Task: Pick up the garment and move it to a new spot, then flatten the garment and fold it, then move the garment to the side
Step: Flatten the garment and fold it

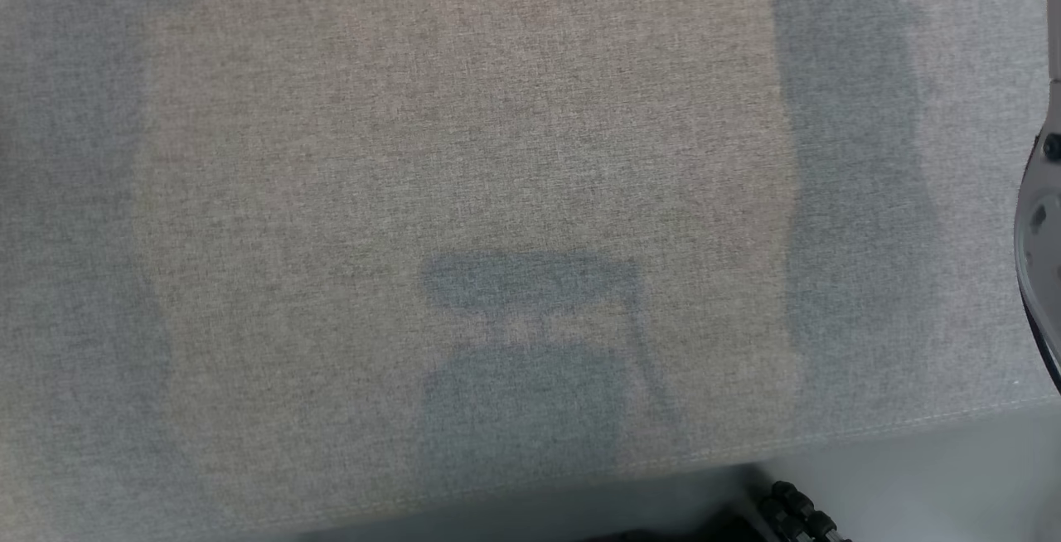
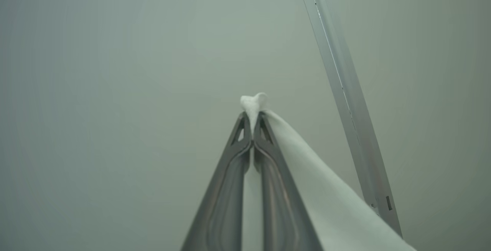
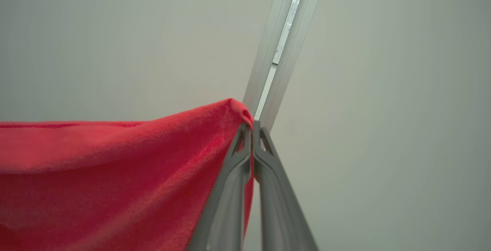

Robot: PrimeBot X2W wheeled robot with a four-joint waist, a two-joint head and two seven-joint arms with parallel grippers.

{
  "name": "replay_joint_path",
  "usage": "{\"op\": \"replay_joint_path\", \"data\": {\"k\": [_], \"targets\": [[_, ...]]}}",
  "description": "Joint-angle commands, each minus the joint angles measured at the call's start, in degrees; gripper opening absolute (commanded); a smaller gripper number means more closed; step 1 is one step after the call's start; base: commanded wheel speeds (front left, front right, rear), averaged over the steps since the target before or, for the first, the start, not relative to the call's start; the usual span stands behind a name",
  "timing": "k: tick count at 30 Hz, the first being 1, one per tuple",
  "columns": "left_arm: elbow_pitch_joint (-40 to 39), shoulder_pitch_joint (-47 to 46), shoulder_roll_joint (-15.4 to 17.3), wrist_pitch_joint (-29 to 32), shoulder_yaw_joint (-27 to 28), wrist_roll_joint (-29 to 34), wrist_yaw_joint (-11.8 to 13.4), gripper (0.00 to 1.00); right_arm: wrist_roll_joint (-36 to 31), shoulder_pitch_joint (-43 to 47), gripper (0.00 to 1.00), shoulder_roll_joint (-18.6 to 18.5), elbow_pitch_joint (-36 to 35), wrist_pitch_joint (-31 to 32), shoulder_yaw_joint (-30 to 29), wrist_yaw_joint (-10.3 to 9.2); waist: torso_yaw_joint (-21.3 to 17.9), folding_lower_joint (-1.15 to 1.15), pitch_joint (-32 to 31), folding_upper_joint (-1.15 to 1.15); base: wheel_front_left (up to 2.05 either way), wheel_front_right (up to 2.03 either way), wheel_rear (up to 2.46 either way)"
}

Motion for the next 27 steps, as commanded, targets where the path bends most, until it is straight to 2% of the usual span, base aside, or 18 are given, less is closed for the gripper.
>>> {"op": "replay_joint_path", "data": {"k": [1,8,13,16,20,22,24,27], "targets": [[-0.71,2.04,0.24,-0.26,-0.01,-0.11,-0.07,0.00,0.55,1.46,0.00,-0.95,-0.53,-0.10,1.41,-0.09,0.53,0.00,0.86,0.00,0.00,0.00,0.00],[-7.86,16.28,1.27,-0.23,0.95,-2.55,2.14,0.00,7.40,9.46,0.00,-6.12,-2.33,-0.11,13.01,-0.09,2.13,0.00,-2.53,0.00,0.00,0.00,0.00],[-17.19,31.58,1.46,-0.02,2.41,-5.33,5.62,0.00,14.58,17.40,0.00,-10.23,-5.95,2.28,20.04,-0.09,3.06,0.00,-7.94,0.00,0.00,0.00,0.00],[-22.86,41.20,2.53,0.91,2.21,-6.44,7.65,0.00,20.87,23.39,0.00,-12.28,-9.59,7.10,21.76,-0.09,3.51,0.00,-11.34,0.00,0.00,0.00,0.00],[-28.21,55.00,1.31,2.32,0.95,-9.07,10.25,0.00,29.28,33.38,0.00,-15.51,-15.68,16.17,22.76,-0.09,4.39,0.00,-16.13,0.00,0.00,0.00,0.00],[-30.20,61.45,0.43,2.46,0.52,-10.74,11.77,0.00,31.25,38.59,0.00,-17.43,-19.22,19.97,23.05,-0.09,4.61,0.00,-18.29,0.00,0.00,0.00,0.00],[-31.46,67.30,-0.46,2.29,0.20,-11.82,13.16,0.00,30.44,43.54,0.00,-19.70,-22.27,23.16,23.04,-0.09,4.72,0.00,-20.08,0.00,0.00,0.00,0.00],[-32.46,72.01,-1.52,1.84,0.03,-12.76,14.60,0.00,29.86,48.35,0.00,-20.76,-25.12,25.74,21.66,-0.09,4.92,0.00,-21.57,0.00,0.00,0.00,0.00]]}}
